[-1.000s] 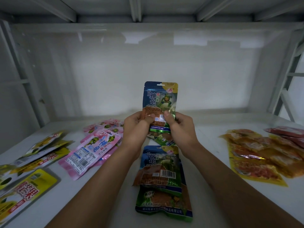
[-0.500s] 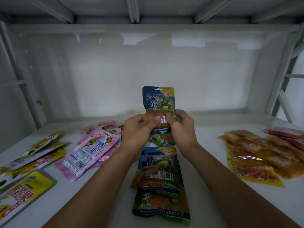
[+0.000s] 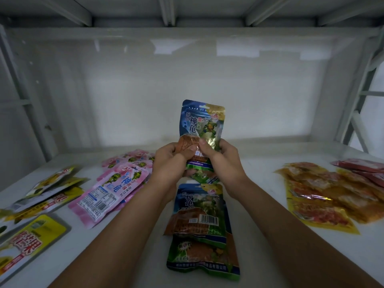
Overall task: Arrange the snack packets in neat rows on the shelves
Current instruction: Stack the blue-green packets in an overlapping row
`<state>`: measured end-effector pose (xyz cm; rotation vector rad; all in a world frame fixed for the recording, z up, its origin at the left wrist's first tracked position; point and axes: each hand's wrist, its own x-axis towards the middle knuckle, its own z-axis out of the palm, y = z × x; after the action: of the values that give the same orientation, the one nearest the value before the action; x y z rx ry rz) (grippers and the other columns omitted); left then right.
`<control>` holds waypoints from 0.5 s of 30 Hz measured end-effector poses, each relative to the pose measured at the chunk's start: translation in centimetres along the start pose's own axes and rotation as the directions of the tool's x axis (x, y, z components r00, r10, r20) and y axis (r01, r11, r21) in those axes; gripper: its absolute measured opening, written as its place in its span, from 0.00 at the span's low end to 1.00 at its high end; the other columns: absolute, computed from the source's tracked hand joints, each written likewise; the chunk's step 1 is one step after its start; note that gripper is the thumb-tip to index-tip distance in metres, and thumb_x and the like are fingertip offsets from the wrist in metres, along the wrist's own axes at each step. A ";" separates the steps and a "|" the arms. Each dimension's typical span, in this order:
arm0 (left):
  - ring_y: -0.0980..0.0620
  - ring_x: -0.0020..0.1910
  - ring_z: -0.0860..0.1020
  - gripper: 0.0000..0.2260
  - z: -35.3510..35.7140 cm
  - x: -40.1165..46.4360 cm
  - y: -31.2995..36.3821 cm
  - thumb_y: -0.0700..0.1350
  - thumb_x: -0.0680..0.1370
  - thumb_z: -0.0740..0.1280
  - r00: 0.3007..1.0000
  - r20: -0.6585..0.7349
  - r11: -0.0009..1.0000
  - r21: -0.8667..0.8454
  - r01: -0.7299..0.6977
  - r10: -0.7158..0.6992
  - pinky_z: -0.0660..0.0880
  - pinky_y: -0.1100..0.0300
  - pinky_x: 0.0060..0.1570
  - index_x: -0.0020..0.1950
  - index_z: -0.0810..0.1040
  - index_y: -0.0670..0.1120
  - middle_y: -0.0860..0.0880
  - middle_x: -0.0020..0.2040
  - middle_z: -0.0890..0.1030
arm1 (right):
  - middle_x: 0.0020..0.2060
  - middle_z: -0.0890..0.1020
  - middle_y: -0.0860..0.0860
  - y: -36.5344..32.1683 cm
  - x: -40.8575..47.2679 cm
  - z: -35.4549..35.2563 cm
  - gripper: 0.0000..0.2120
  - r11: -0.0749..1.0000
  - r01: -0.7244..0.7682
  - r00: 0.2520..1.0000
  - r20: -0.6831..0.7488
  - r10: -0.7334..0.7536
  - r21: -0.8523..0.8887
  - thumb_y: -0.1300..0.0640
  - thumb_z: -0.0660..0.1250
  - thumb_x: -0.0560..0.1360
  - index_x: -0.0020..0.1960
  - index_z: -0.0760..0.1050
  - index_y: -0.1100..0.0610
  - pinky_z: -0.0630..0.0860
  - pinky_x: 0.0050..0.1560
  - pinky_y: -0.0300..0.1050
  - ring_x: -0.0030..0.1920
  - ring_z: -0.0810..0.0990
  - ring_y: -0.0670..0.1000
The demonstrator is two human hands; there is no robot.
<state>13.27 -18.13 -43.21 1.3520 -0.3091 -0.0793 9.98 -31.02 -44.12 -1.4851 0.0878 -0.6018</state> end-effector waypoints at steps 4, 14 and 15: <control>0.49 0.43 0.86 0.08 0.2 -0.1 0.0 0.45 0.81 0.73 1.000 0.005 1.000 0.007 0.026 -0.026 0.83 0.57 0.39 0.56 0.83 0.41 0.42 0.50 0.88 | 0.48 0.89 0.53 0.4 0.3 -0.2 0.10 1.000 0.005 1.000 0.007 -0.005 -0.006 0.51 0.74 0.79 0.57 0.83 0.55 0.84 0.55 0.62 0.49 0.89 0.55; 0.48 0.41 0.87 0.09 -0.1 0.0 0.6 0.45 0.82 0.71 0.987 0.048 0.986 -0.060 0.154 -0.151 0.82 0.58 0.36 0.56 0.85 0.40 0.42 0.47 0.88 | 0.44 0.87 0.57 1.1 0.4 -0.1 0.08 0.972 0.124 0.992 -0.008 -0.128 -0.199 0.56 0.71 0.81 0.52 0.83 0.61 0.84 0.50 0.64 0.46 0.87 0.58; 0.48 0.40 0.87 0.08 -0.2 -0.1 0.6 0.43 0.82 0.71 0.989 0.054 0.987 -0.068 0.144 -0.140 0.82 0.59 0.36 0.55 0.84 0.39 0.41 0.47 0.88 | 0.44 0.88 0.56 1.1 0.4 -0.1 0.08 0.972 0.127 0.991 -0.002 -0.130 -0.199 0.55 0.71 0.81 0.52 0.83 0.61 0.84 0.51 0.64 0.46 0.87 0.58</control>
<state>13.13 -17.80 -42.65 1.3011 -0.2482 -0.2405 10.62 -31.30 -45.08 -1.6899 0.0646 -0.7255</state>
